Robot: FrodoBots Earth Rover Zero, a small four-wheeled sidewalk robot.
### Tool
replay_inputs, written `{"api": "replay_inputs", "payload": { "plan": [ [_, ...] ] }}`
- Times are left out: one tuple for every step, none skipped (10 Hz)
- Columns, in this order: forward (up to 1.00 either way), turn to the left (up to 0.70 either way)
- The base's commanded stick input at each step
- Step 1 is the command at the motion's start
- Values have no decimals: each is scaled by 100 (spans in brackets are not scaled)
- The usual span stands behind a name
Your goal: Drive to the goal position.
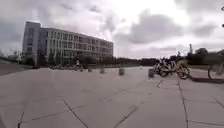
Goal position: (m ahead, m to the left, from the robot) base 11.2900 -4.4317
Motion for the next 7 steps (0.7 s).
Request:
{"api": "replay_inputs", "payload": {
  "plan": [
    [70,0],
    [70,0],
    [70,0],
    [70,0],
    [70,0],
    [70,-22],
    [70,-13]
  ]
}}
